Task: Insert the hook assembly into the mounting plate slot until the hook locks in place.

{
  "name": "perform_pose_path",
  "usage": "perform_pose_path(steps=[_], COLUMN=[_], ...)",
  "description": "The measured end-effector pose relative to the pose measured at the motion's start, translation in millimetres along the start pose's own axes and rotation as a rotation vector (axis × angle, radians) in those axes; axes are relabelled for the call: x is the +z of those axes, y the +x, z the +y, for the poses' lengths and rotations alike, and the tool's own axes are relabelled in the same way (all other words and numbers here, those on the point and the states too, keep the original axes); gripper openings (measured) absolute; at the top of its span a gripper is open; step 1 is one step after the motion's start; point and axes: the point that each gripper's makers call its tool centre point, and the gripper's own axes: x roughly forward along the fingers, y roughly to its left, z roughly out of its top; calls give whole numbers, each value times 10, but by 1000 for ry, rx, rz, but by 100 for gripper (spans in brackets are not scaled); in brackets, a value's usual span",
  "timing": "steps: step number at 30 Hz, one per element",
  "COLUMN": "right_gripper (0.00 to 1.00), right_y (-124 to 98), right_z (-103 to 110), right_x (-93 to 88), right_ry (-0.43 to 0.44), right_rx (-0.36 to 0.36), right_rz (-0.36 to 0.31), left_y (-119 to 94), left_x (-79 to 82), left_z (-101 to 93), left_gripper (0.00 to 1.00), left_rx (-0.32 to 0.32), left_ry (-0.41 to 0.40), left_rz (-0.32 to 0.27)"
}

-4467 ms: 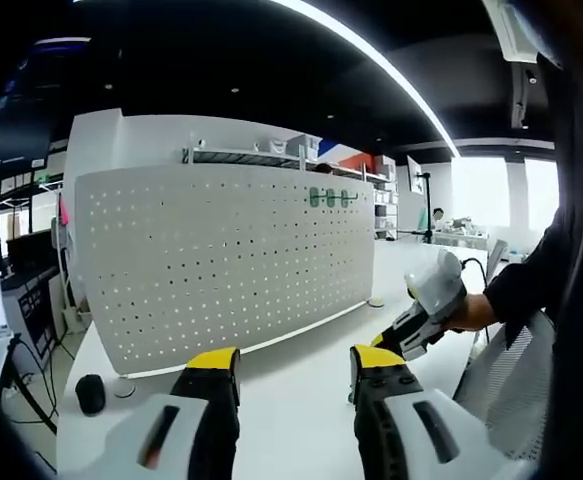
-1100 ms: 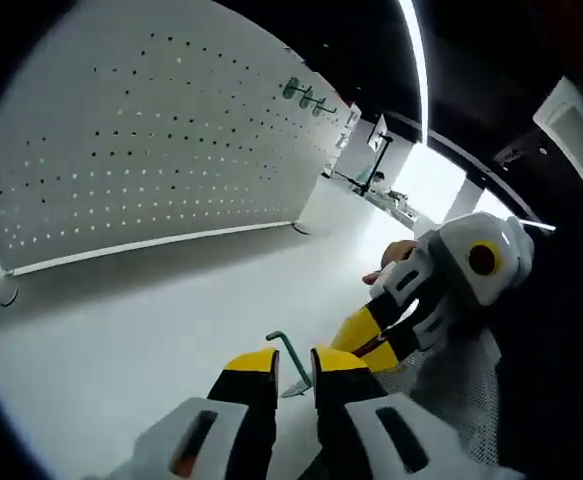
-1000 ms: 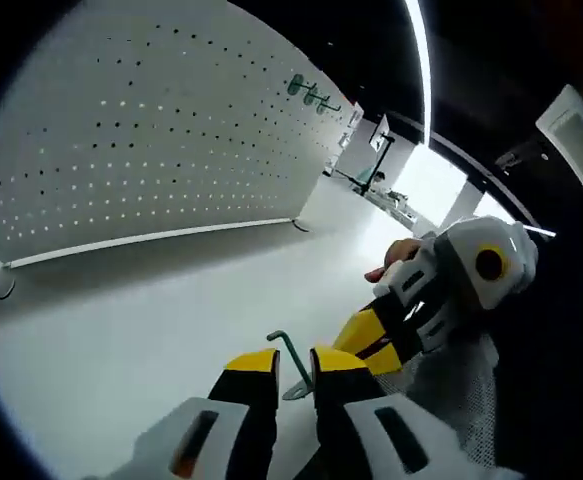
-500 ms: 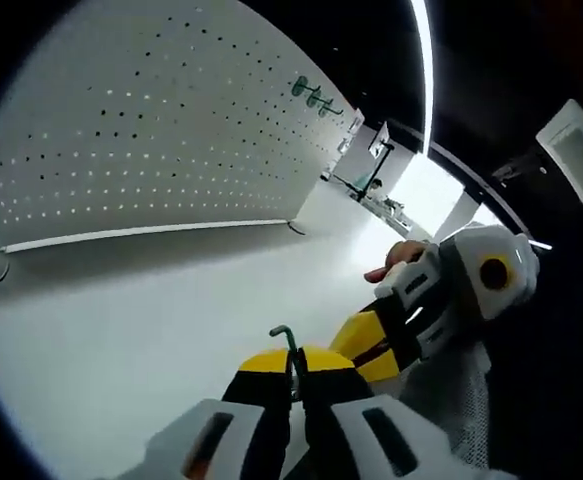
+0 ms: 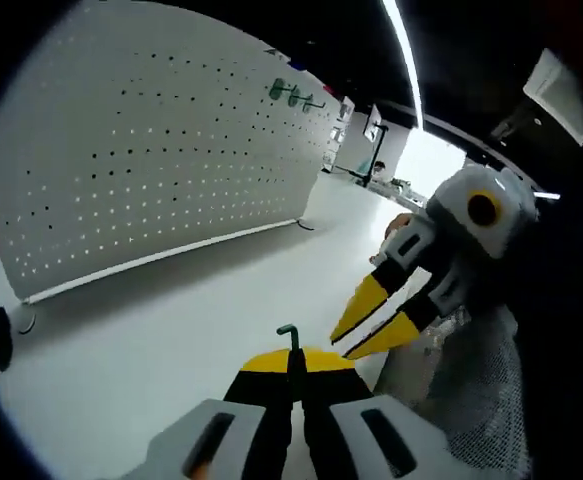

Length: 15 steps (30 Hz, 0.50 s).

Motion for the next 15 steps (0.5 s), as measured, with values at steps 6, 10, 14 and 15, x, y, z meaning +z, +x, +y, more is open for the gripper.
perform_pose_path(steps=[6,10,14,15], right_gripper=[5,5,5,5], right_y=[19,52,70,72], right_z=[-69,-53,-9,13], right_x=[-19,-18,-8,-8], right_ry=[80,108,131,132], right_rx=[18,42,84,98], right_rz=[18,35,43,45], left_y=[8,11,13,14], left_x=[-75,-93,-98,-99], left_z=[-78,-152,-256,-266], left_gripper=[1,1,1,1], left_rx=[35,28,5,6], left_ry=[164,259,330,341], left_rz=[63,95,112,113])
